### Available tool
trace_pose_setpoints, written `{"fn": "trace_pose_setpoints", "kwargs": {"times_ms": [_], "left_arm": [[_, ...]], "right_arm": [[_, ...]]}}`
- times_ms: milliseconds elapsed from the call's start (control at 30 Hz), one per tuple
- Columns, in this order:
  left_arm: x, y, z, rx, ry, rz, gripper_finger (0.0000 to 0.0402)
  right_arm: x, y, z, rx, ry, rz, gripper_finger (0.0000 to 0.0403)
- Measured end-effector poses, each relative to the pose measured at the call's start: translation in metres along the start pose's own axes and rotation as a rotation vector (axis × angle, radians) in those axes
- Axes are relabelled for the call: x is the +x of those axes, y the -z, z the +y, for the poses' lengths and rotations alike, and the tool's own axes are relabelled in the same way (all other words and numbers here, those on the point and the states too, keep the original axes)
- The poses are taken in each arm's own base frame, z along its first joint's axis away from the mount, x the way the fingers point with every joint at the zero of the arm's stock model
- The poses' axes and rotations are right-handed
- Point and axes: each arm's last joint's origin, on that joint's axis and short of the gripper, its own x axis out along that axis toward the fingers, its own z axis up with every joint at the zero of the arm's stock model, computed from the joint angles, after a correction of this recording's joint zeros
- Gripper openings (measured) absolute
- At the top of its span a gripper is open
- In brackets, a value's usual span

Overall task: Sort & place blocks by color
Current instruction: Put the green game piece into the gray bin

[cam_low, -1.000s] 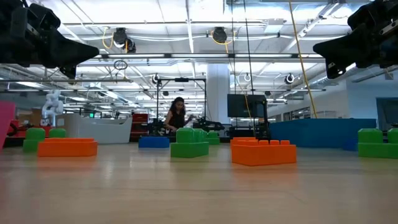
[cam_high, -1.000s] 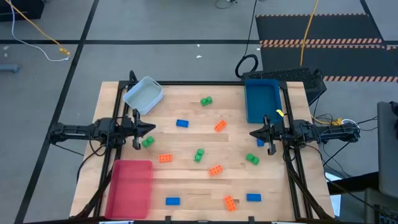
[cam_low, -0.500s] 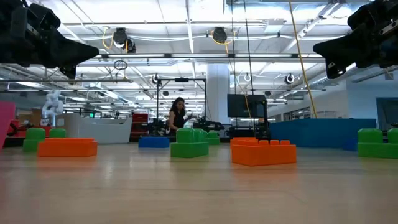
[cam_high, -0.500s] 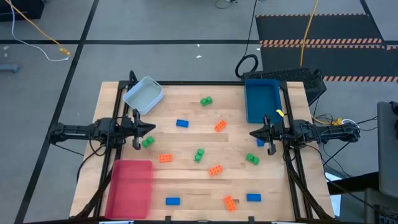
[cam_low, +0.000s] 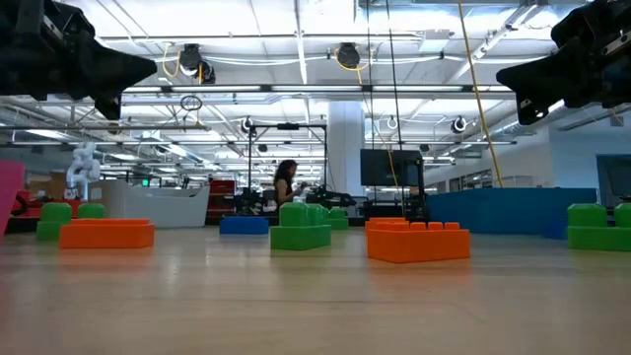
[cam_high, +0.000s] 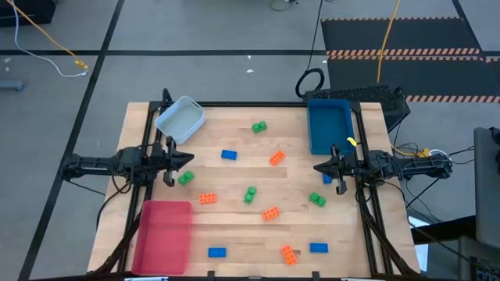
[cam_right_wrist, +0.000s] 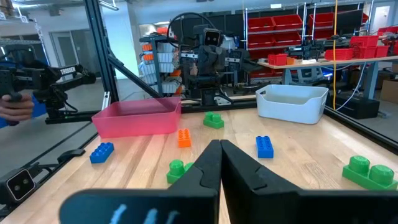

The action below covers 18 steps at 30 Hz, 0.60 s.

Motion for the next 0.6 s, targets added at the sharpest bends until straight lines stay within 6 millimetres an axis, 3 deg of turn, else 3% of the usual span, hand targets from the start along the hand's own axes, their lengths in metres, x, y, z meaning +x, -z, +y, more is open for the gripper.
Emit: {"fn": "trace_pose_setpoints", "kwargs": {"times_ms": [267, 467, 600], "left_arm": [[0.0, 0.003, 0.002, -0.097, -0.048, 0.027, 0.0024], [-0.004, 0.005, 0.008, -0.185, -0.276, 0.129, 0.0024], [-0.005, 0.005, 0.012, -0.247, -0.431, 0.087, 0.0024]], "right_arm": [[0.0, 0.0, 0.0, 0.0, 0.0, 0.0, 0.0], [0.0, 0.0, 0.0, 0.0, 0.0, 0.0, 0.0], [0.0, 0.0, 0.0, 0.0, -0.001, 0.001, 0.0]]}}
